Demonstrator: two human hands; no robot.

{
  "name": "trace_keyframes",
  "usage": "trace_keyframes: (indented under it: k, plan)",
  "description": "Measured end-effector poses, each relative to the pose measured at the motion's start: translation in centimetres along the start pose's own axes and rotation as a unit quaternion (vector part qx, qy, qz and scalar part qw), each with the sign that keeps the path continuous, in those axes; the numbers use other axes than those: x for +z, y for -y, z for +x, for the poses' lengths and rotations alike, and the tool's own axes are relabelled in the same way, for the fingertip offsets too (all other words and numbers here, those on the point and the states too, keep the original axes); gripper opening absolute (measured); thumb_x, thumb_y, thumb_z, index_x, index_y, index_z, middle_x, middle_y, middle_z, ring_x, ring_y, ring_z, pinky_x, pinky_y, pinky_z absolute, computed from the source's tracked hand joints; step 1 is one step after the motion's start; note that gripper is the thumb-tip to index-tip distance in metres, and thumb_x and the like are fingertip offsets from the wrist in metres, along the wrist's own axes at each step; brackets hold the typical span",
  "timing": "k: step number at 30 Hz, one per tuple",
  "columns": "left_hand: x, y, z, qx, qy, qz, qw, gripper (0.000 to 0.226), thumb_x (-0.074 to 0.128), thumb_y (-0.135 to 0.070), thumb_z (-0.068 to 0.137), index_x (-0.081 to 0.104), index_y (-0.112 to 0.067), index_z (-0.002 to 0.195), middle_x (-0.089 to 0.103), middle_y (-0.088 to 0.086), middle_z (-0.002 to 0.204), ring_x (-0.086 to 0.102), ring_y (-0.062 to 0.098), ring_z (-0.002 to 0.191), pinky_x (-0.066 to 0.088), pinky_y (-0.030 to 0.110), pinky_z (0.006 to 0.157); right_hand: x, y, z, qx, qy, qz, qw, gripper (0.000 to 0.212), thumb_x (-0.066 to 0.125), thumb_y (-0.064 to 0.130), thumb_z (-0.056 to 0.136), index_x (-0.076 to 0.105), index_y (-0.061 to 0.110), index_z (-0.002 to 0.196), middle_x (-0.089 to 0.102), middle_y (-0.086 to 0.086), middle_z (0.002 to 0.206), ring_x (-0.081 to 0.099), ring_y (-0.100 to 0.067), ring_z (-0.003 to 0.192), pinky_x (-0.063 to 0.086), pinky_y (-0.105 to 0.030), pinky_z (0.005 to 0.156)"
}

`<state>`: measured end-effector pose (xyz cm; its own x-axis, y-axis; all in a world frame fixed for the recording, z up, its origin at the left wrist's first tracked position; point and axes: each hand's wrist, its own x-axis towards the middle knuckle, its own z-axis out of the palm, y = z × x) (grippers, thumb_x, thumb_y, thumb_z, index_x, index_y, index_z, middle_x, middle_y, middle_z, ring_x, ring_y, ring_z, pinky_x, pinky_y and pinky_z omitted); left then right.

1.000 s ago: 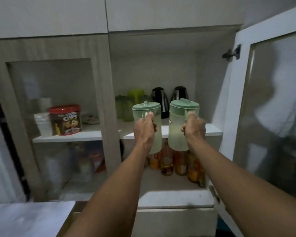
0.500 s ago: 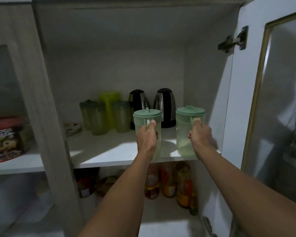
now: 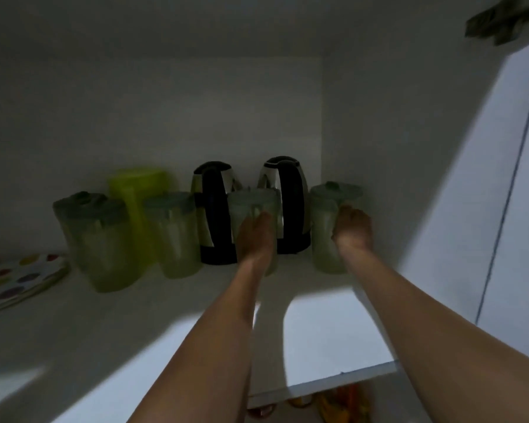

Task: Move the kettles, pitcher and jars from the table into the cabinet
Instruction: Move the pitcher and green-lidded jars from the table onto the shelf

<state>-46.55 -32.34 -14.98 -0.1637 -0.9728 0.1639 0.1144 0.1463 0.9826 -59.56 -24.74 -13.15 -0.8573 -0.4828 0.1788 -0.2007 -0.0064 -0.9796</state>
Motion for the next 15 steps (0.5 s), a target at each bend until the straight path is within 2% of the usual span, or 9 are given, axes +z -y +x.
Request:
trace_keyframes:
  k: [2, 3, 4, 6, 9, 11, 13, 14, 15]
  plan:
    - [0.6, 0.2, 1.2, 0.017, 0.022, -0.004, 1.000, 0.072, 0.049, -0.048, 0.067, 0.056, 0.013, 0.104, 0.060, 0.029, 0.083, 0.057, 0.045, 0.082, 0.044, 0.049, 0.075, 1.2, -0.7, 2.1, 0.002, 0.004, 0.019, 1.000, 0.056, 0.035, 0.043, 0.092, 0.065, -0.004, 0.095, 0.067, -0.025, 0.102, 0.065, -0.046, 0.102, 0.052, -0.053, 0.092]
    - [0.9, -0.2, 1.2, 0.021, 0.029, -0.007, 0.999, 0.057, 0.048, -0.044, 0.069, 0.055, 0.009, 0.088, 0.053, 0.031, 0.076, 0.051, 0.046, 0.076, 0.037, 0.044, 0.072, 1.7, -1.5, 3.5, -0.003, 0.007, 0.023, 1.000, 0.054, 0.034, 0.047, 0.085, 0.062, 0.001, 0.087, 0.066, -0.022, 0.096, 0.065, -0.046, 0.101, 0.052, -0.055, 0.091]
    - [1.4, -0.1, 1.7, 0.022, 0.030, -0.003, 0.999, 0.046, 0.047, -0.044, 0.069, 0.050, 0.002, 0.077, 0.051, 0.037, 0.080, 0.050, 0.052, 0.077, 0.034, 0.044, 0.071, 2.3, -2.3, 5.0, -0.001, 0.009, 0.026, 1.000, 0.051, 0.033, 0.049, 0.081, 0.060, 0.006, 0.082, 0.064, -0.022, 0.093, 0.065, -0.045, 0.098, 0.053, -0.055, 0.090]
    - [2.4, 0.9, 2.7, 0.034, 0.031, 0.015, 0.999, 0.049, 0.045, -0.049, 0.069, 0.046, -0.001, 0.074, 0.054, 0.042, 0.095, 0.056, 0.057, 0.089, 0.040, 0.051, 0.070, 2.5, -1.9, 5.1, 0.004, 0.007, 0.032, 0.999, 0.046, 0.034, 0.049, 0.078, 0.057, 0.009, 0.075, 0.062, -0.022, 0.092, 0.063, -0.037, 0.090, 0.051, -0.049, 0.085]
    - [3.3, 1.9, 3.6, 0.054, 0.034, 0.025, 0.998, 0.076, 0.043, -0.058, 0.070, 0.053, 0.012, 0.099, 0.055, 0.042, 0.109, 0.056, 0.058, 0.099, 0.046, 0.065, 0.088, 2.9, -2.7, 6.5, -0.001, 0.023, 0.029, 0.999, 0.041, 0.037, 0.051, 0.083, 0.053, 0.014, 0.077, 0.060, -0.021, 0.096, 0.060, -0.034, 0.091, 0.051, -0.047, 0.090]
    - [3.0, 1.0, 2.9, 0.061, 0.039, 0.010, 0.997, 0.074, 0.044, -0.056, 0.072, 0.054, 0.013, 0.095, 0.057, 0.041, 0.100, 0.057, 0.057, 0.097, 0.048, 0.062, 0.086, 2.8, -2.8, 6.8, 0.007, 0.031, 0.024, 0.999, 0.052, 0.035, 0.062, 0.076, 0.055, 0.014, 0.079, 0.062, -0.022, 0.098, 0.062, -0.035, 0.094, 0.050, -0.055, 0.096]
    - [2.7, 0.6, 2.3, 0.059, 0.039, 0.013, 0.997, 0.055, 0.046, -0.054, 0.075, 0.061, -0.001, 0.075, 0.059, 0.023, 0.071, 0.060, 0.051, 0.084, 0.049, 0.049, 0.076, 1.9, -1.9, 5.7, 0.022, 0.051, 0.016, 0.998, 0.074, 0.033, 0.072, 0.075, 0.062, 0.008, 0.099, 0.065, -0.023, 0.111, 0.063, -0.034, 0.102, 0.049, -0.049, 0.098]
    - [2.6, 0.5, 2.1, 0.048, 0.042, 0.019, 0.998, 0.053, 0.048, -0.058, 0.076, 0.064, -0.008, 0.076, 0.058, 0.017, 0.067, 0.061, 0.049, 0.083, 0.047, 0.046, 0.076, 1.4, -1.4, 4.9, 0.031, 0.061, 0.008, 0.998, 0.086, 0.033, 0.074, 0.078, 0.061, 0.003, 0.117, 0.064, -0.023, 0.122, 0.063, -0.033, 0.106, 0.049, -0.044, 0.097]
    - [2.6, 0.8, 2.1, 0.034, 0.053, 0.019, 0.998, 0.063, 0.050, -0.066, 0.074, 0.067, -0.007, 0.089, 0.062, 0.020, 0.075, 0.062, 0.049, 0.090, 0.049, 0.049, 0.080, 0.8, -1.0, 4.3, 0.032, 0.069, -0.004, 0.997, 0.093, 0.033, 0.076, 0.081, 0.055, 0.000, 0.130, 0.061, -0.023, 0.130, 0.062, -0.032, 0.109, 0.048, -0.041, 0.096]
